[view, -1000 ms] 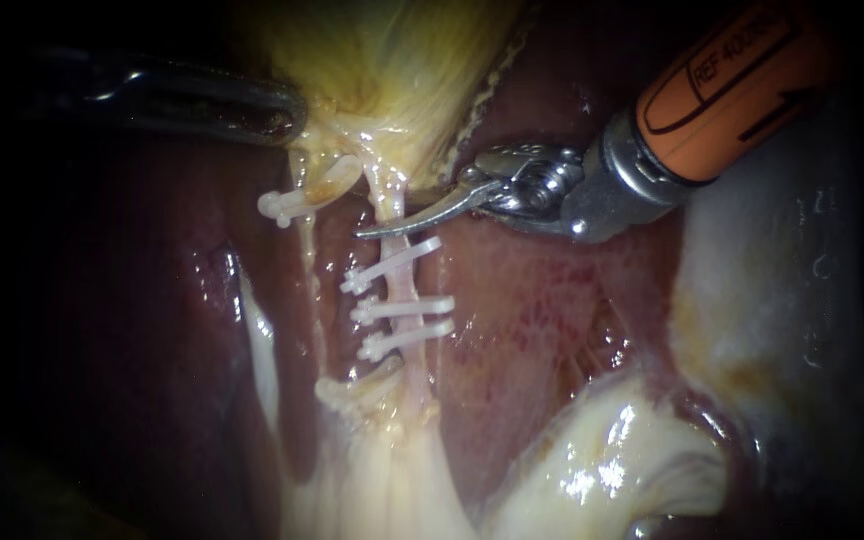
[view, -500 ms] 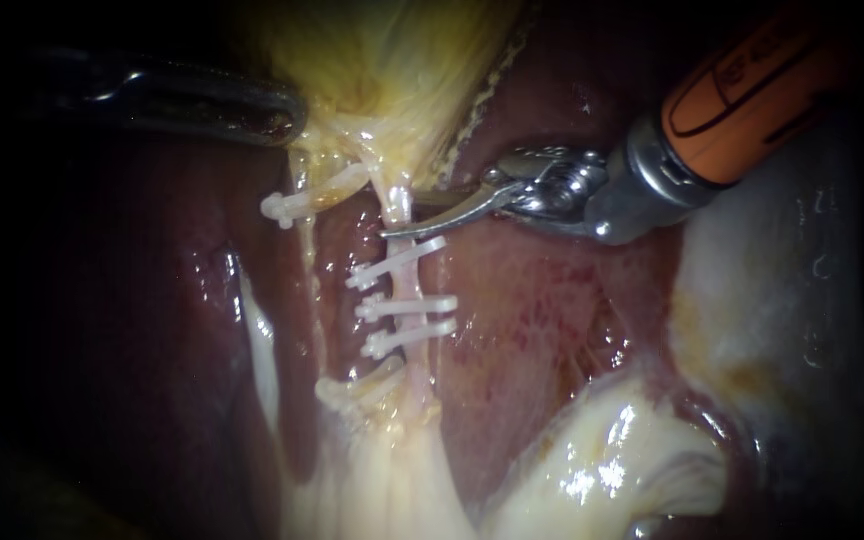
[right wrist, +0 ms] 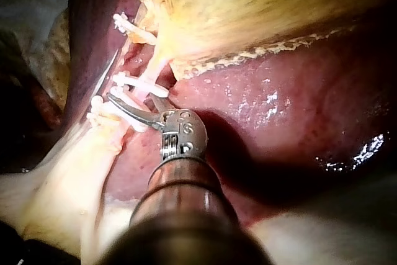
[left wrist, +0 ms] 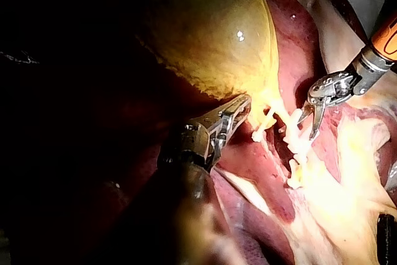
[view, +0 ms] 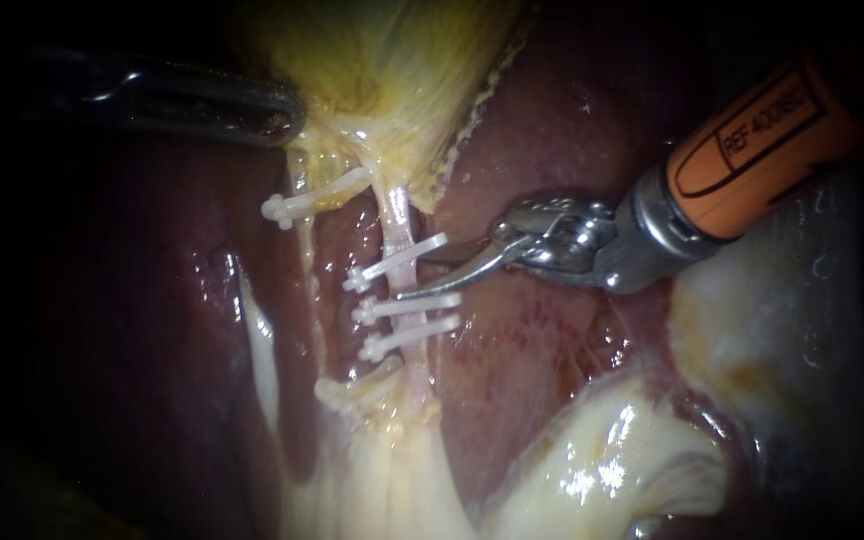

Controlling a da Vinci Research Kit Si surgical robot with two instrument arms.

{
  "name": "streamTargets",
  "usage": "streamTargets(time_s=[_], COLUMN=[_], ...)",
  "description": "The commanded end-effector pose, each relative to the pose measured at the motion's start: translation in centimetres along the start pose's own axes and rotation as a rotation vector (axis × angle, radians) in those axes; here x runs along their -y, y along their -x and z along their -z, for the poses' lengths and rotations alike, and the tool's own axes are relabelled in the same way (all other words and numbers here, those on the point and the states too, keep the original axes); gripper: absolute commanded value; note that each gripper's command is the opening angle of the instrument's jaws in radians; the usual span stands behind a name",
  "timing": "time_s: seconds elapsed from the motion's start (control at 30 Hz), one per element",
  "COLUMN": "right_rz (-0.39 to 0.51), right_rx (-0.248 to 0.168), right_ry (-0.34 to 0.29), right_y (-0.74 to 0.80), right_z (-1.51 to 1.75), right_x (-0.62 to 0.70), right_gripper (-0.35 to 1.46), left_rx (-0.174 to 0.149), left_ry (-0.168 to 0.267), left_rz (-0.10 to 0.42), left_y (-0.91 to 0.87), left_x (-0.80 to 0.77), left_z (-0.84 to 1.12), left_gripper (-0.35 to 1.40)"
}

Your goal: Go to the cutting position right tube

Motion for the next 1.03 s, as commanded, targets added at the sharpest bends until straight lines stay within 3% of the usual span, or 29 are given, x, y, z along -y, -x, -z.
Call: streamTargets(time_s=[0.03, 0.4, 0.53, 1.03], right_rz=[-0.005, -0.030, -0.031, -0.020], right_rx=[-0.008, -0.078, -0.117, -0.122], right_ry=[-0.008, -0.055, -0.042, -0.039], right_y=[0.00, -0.15, -0.20, -0.20], right_z=[-0.03, -0.37, -0.45, -0.47], right_x=[0.01, 0.04, 0.04, 0.05], right_gripper=[1.40, 1.43, 1.43, 1.43], left_rx=[0.000, 0.000, 0.000, 0.000], left_ry=[0.000, 0.000, 0.000, 0.000], left_rz=[0.000, 0.000, 0.000, 0.000], left_y=[0.00, 0.00, 0.00, 0.01], left_x=[0.00, 0.00, 0.00, 0.00], left_z=[0.00, 0.00, -0.01, -0.01], left_gripper=[-0.35, -0.35, -0.35, -0.35])
